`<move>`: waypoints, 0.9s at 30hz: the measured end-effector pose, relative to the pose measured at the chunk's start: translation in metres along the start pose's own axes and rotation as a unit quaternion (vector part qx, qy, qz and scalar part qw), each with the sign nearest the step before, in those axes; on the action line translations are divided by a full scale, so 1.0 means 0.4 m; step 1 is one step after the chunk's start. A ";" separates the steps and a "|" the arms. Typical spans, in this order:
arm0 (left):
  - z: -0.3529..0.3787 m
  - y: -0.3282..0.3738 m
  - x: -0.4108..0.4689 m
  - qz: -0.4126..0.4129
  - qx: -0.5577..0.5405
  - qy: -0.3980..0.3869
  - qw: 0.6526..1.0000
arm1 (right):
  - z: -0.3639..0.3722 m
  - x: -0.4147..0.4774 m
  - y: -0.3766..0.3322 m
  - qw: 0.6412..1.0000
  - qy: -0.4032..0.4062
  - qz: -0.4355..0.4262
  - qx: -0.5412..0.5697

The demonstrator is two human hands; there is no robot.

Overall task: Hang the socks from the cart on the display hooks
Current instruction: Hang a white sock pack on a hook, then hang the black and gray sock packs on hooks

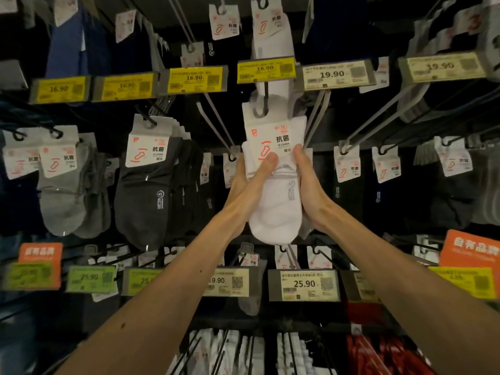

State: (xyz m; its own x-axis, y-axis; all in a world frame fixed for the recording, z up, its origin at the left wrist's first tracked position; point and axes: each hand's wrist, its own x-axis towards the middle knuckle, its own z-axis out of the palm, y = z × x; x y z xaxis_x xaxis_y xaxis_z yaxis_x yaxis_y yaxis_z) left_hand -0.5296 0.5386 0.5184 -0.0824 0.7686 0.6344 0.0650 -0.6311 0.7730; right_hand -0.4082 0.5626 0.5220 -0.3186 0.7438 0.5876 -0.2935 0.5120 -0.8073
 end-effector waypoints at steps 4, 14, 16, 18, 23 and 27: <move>0.000 0.027 -0.028 -0.022 0.016 0.001 1.000 | -0.002 -0.024 -0.012 0.999 -0.004 -0.015 -0.029; -0.043 0.087 -0.305 0.152 0.255 0.055 0.953 | -0.102 -0.390 -0.003 0.940 0.164 -0.077 -0.289; -0.011 0.080 -0.352 0.150 0.296 -0.069 0.941 | -0.118 -0.535 0.042 0.926 0.196 -0.083 -0.311; 0.039 0.049 -0.404 0.141 0.357 -0.205 0.901 | -0.126 -0.699 0.101 0.899 0.240 -0.054 -0.362; 0.215 -0.113 -0.579 0.152 0.405 -0.447 0.783 | -0.144 -1.124 0.237 0.826 0.326 0.131 -0.442; 0.410 -0.281 -0.776 0.125 0.364 -0.582 0.716 | -0.168 -1.455 0.317 0.743 0.377 0.321 -0.449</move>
State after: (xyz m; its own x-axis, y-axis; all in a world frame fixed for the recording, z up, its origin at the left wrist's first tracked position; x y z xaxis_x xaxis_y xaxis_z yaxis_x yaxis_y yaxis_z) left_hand -0.3480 0.3883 0.2352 0.8802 0.4746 -0.0034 0.4688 -0.8685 0.1610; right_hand -0.1995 0.2237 0.0739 0.5627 0.8147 0.1400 0.5293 -0.2250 -0.8181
